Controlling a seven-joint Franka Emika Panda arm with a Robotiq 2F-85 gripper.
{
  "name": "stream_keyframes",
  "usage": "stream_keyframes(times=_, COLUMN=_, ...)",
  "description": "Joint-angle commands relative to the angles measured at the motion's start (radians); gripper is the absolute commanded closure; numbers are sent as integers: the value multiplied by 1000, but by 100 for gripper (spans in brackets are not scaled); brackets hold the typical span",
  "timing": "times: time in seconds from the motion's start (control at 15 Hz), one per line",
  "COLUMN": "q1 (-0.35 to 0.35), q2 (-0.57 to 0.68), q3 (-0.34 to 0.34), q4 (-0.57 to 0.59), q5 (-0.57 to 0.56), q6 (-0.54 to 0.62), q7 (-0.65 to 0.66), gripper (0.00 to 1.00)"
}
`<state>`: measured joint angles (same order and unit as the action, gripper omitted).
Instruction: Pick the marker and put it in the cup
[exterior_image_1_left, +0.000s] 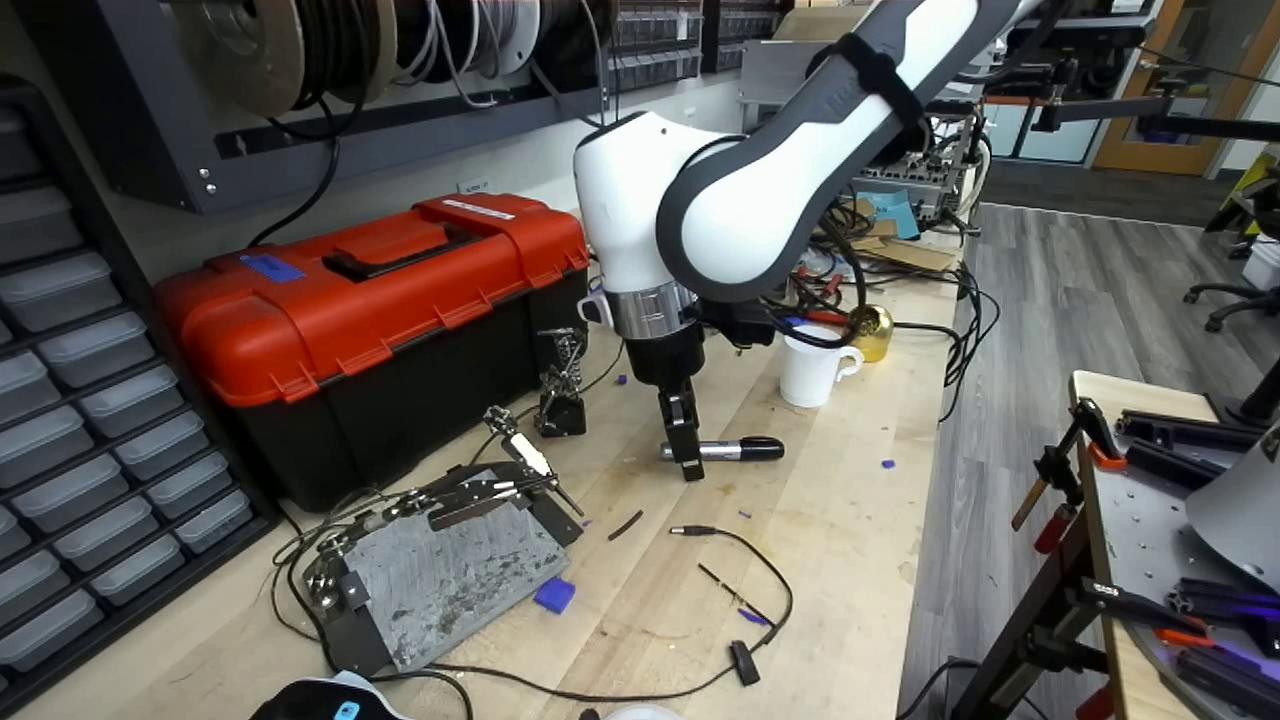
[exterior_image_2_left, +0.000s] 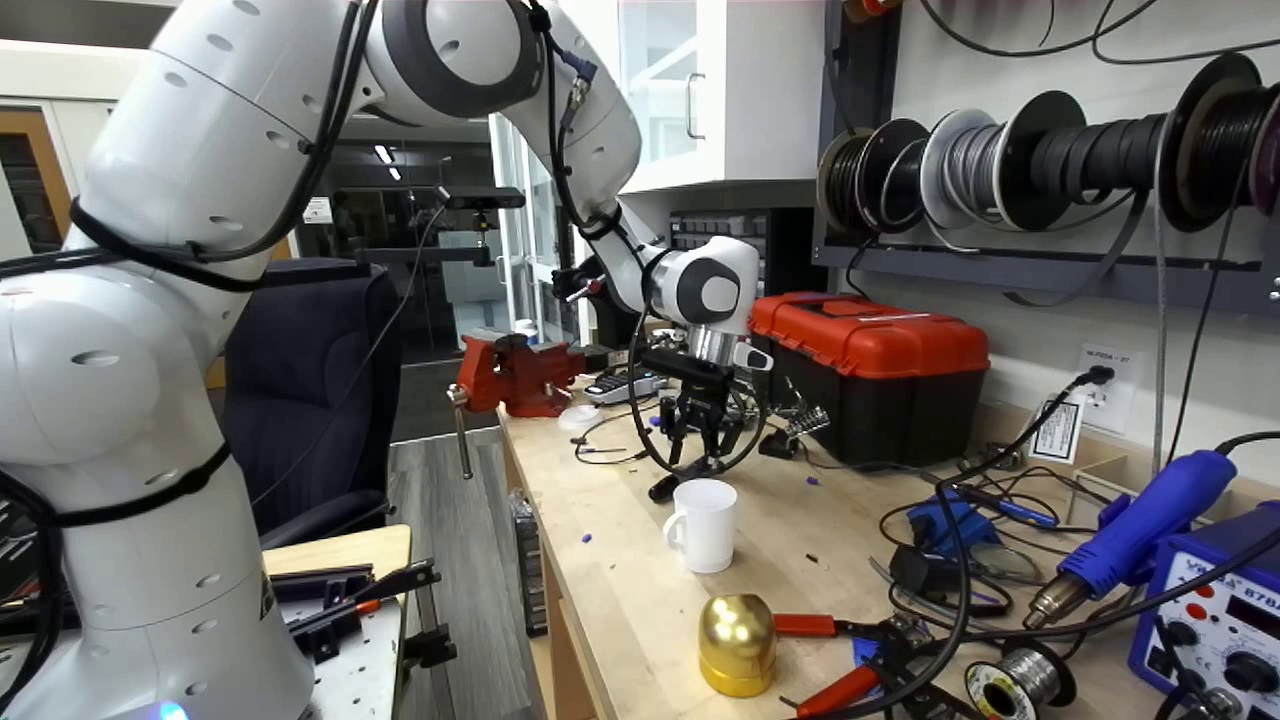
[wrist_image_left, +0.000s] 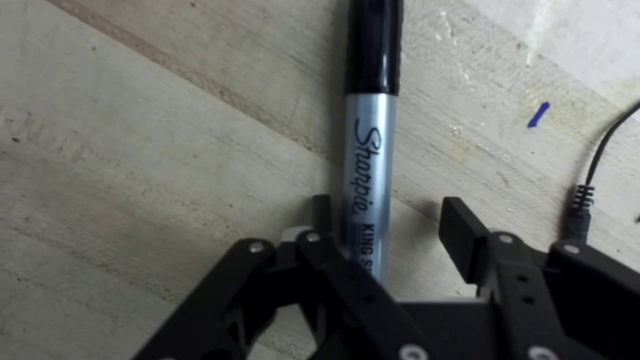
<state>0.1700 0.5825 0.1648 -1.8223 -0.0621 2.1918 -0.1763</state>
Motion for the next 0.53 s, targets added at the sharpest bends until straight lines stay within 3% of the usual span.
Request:
stream_keyframes(times=0.0, q1=-2, q2=-19, q3=1, q4=-20, q5=7, q6=23, q7=7, gripper=77)
stream_keyframes(times=0.2, q1=-7, q2=-22, q3=4, q4=-25, q5=11, q6=30, q7=-1, gripper=98)
stream_keyframes(times=0.47, q1=-10, q2=-29, q3=3, q4=-31, q5=11, q6=39, q7=-3, gripper=96)
